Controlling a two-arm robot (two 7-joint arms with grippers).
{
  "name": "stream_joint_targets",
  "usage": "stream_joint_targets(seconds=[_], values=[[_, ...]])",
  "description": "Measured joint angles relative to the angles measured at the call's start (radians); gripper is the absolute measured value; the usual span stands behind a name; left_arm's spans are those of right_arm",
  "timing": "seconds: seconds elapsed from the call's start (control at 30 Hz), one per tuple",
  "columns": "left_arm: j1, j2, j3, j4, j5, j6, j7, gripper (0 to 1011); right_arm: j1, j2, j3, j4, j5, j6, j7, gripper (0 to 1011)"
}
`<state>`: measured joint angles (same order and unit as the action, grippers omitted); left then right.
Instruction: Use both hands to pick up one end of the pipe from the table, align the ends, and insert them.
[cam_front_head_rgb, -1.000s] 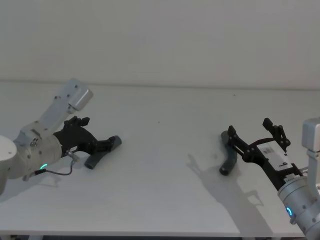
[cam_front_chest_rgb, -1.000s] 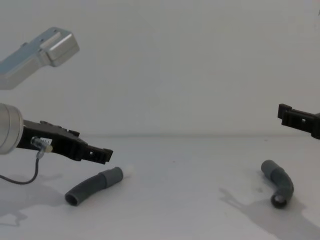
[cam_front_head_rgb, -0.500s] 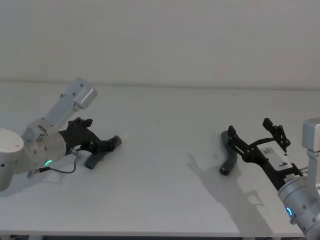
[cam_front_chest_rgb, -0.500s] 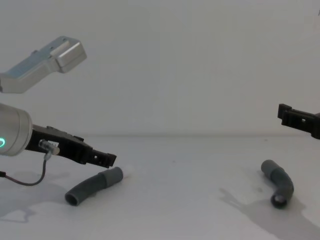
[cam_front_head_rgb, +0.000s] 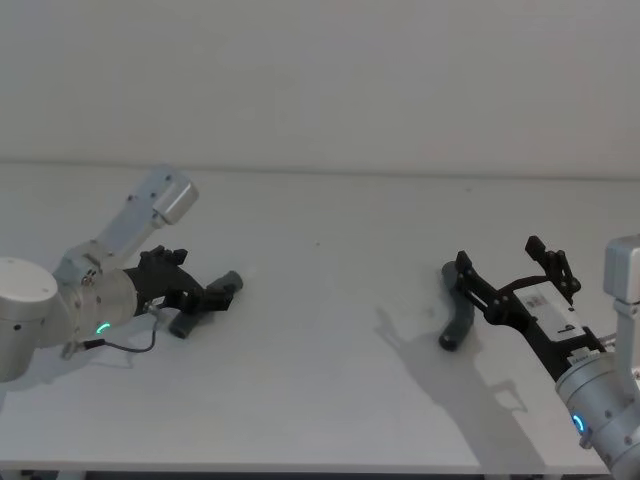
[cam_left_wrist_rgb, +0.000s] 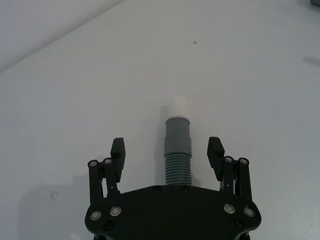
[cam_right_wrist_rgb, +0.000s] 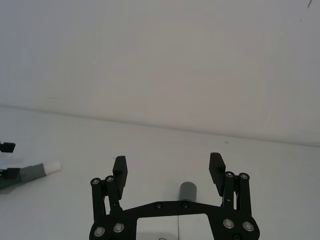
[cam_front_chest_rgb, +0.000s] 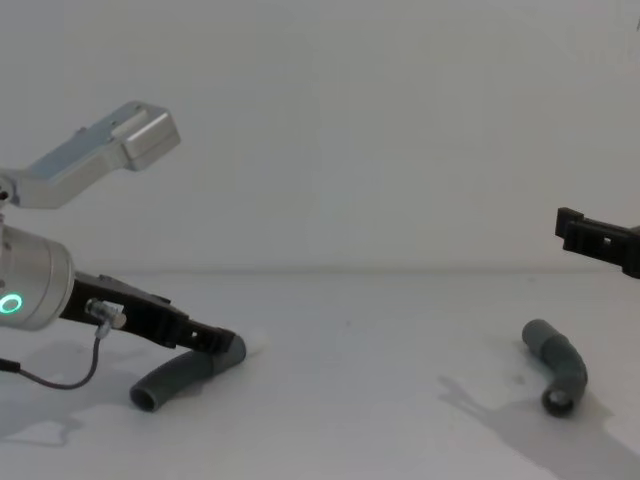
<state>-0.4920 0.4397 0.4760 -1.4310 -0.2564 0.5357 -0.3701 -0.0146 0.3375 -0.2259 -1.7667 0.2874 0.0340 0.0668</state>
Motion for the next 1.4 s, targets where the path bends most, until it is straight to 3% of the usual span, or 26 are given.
stream_joint_targets(seconds=[0.6, 1.3, 1.4], values=[[-0.025, -0.035, 0.0, 0.075, 0.01, -0.003, -0.017, 1000, 0.0, 0.0, 0.0, 0.0, 0.0, 0.0, 0.0, 1010], [-0.035, -0.063, -0.005, 0.113, 0.014, 0.015, -0.034, 999, 0.0, 0.0, 0.0, 0.0, 0.0, 0.0, 0.0, 1010], [-0.037, -0.065, -0.005, 0.116, 0.015, 0.018, -0.035, 945, 0.0, 0.0, 0.0, 0.0, 0.0, 0.0, 0.0, 1010]])
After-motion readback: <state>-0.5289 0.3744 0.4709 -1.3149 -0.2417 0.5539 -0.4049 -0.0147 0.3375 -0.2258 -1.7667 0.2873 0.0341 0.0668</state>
